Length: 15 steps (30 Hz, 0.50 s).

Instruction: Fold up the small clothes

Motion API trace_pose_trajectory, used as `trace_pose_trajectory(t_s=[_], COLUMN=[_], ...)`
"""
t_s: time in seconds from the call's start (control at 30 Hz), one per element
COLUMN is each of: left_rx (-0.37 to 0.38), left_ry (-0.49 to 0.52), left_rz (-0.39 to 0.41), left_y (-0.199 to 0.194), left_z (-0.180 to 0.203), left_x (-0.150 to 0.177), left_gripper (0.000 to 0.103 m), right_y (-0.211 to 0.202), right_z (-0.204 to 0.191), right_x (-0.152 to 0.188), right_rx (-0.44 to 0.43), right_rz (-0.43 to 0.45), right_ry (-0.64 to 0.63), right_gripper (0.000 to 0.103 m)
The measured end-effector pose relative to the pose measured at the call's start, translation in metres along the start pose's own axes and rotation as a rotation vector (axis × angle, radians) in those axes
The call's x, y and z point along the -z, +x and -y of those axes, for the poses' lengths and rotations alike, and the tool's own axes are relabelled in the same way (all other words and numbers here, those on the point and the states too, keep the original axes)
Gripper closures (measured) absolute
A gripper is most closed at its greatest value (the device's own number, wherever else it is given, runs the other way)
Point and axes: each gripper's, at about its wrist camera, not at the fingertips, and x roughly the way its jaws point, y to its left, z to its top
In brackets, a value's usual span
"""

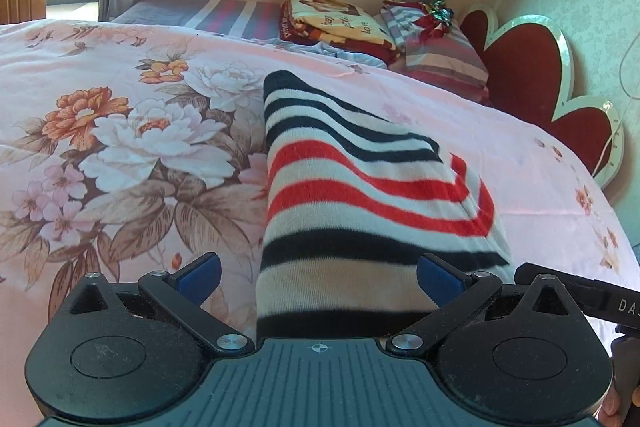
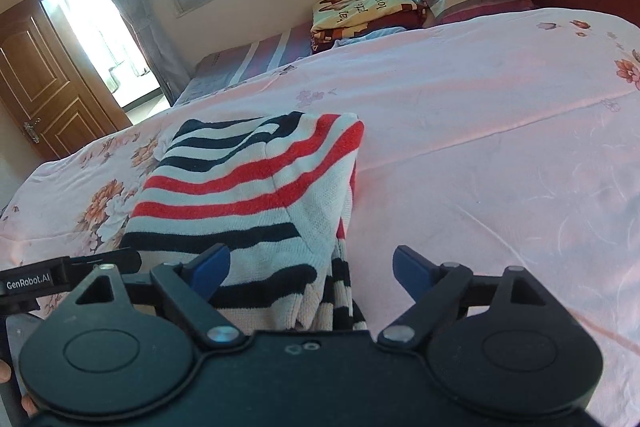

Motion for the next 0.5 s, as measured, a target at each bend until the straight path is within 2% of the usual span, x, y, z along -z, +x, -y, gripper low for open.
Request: trace_pose_trajectory(t_s=[0.17,0.3,0.37,0.4,0.43,0.5], left_rx=[-0.008,0.081,0.098,0.103,0.108,0.121], left_ry=[-0.023,-0.061,-0.057,-0.048,-0.041,-0.028], left_rz=[-0.033,-0.111,-0.116,-0.117,-0.120,-0.125], left_y=[0.027,0.053,0.061,0.063,0.065,0.067], left_z=[-0.007,-0.012,-0.010,-0.008,-0.005,0.002], left_x=[-0.009,-0.012,-0.011,-0.012,-0.013,-0.014], left_gripper=[0.000,0.000,0.000,0.001,0.001,0.008], right_y=[0.026,0.056,0.064,0.066,0.068,0.073], right_z=[0.019,0.033,0.033,0.031,0.029,0.026], right_x=[-0.015,-0.019,-0.018,-0.018,-0.019,-0.020], right_rx=[-0.054,-0.134,-0.158,-0.164,-0.185,-0.206], right_rz=[-0.057,-0.131,-0.125,-0.121,-0.125,-0.130], right_ry=[0.065,0.118,0.087,0.062,0.043,0.050], right_gripper=[0.015,0.015,0.016,0.024,0.036,0.042])
